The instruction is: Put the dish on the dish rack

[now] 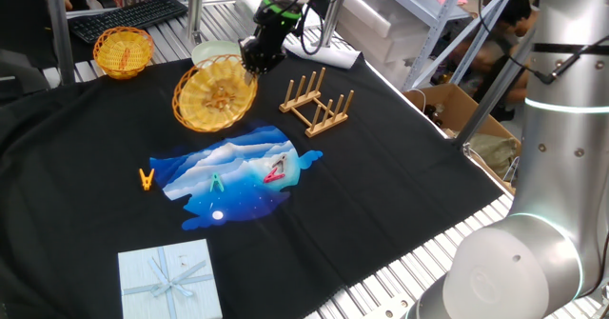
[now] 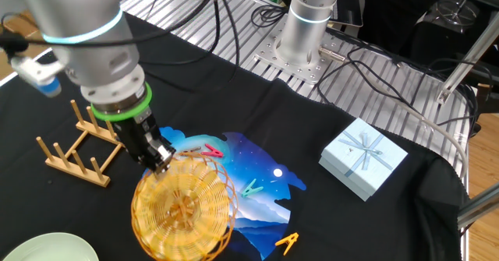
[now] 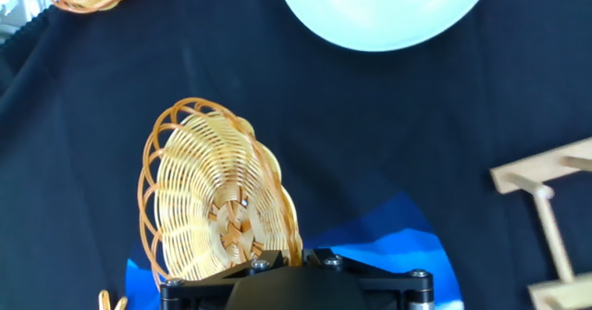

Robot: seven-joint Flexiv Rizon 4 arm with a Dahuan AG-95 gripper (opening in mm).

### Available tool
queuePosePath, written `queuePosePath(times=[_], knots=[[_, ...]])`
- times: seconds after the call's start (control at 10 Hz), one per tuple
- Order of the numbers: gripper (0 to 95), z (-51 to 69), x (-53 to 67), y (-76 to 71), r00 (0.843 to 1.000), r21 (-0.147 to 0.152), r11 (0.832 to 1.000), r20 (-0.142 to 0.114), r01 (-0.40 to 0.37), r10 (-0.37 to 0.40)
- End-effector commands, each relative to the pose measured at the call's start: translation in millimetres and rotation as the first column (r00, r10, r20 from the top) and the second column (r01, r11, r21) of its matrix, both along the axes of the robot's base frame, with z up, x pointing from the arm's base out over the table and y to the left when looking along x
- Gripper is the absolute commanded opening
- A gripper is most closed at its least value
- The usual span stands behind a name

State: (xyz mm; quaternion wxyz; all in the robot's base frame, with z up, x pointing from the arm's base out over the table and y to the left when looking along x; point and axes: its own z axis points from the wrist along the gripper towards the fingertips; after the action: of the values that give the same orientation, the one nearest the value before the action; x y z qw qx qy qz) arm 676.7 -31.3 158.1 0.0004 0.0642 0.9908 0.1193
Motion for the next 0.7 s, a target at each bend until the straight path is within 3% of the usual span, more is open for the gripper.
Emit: queuePosePath(times=[0.1,0.4,0.5,0.7], knots=[[0.0,10.1,-5.4,-5.0,1.0,-0.021,1.0,0.005,-0.01,0.01],[0.0,22.2,-11.3,-10.5,0.999,-0.083,0.996,0.02,-0.027,0.029],[0.0,24.1,-9.4,-11.6,0.998,-0.129,0.99,0.023,-0.053,0.057],[0.0,29.5,-4.9,-15.1,0.998,-0.144,0.987,0.021,-0.064,0.067]])
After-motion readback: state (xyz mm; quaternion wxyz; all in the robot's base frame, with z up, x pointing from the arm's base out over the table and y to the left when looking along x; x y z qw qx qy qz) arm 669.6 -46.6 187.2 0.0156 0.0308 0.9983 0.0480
